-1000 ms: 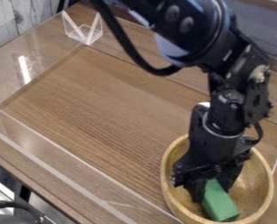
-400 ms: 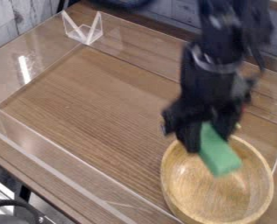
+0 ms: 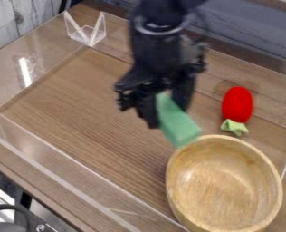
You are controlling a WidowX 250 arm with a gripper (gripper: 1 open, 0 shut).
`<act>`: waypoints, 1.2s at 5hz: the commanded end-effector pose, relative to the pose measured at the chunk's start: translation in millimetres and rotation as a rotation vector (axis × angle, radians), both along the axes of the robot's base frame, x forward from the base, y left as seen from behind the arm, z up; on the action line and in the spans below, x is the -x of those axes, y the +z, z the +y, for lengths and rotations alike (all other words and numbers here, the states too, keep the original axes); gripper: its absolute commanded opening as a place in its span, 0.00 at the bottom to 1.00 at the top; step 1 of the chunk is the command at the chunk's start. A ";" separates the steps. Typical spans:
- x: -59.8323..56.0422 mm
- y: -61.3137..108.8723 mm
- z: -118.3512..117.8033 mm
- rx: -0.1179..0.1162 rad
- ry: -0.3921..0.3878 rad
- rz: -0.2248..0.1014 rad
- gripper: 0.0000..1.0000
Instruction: Remove the green block from the brown bowl and put it on the table
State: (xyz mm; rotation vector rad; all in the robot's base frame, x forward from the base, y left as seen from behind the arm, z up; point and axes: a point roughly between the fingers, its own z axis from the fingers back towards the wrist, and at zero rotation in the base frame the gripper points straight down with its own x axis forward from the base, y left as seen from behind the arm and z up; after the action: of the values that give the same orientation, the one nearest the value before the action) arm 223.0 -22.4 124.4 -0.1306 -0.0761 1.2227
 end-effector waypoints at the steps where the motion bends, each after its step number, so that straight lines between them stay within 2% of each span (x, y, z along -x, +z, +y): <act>1: -5.6 -0.9 -3.6 -0.007 0.054 -0.044 0.00; 2: -11.1 5.7 -15.7 -0.021 0.129 -0.059 0.00; 3: -18.4 12.6 -28.5 -0.025 0.206 -0.069 0.00; 5: -18.2 8.2 -19.2 -0.033 0.126 -0.100 0.00; 6: -13.8 5.4 -16.2 -0.037 0.134 -0.111 0.00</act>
State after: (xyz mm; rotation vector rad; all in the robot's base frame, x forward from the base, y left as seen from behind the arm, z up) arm 233.6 -41.8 120.2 -0.1362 -0.1736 1.3391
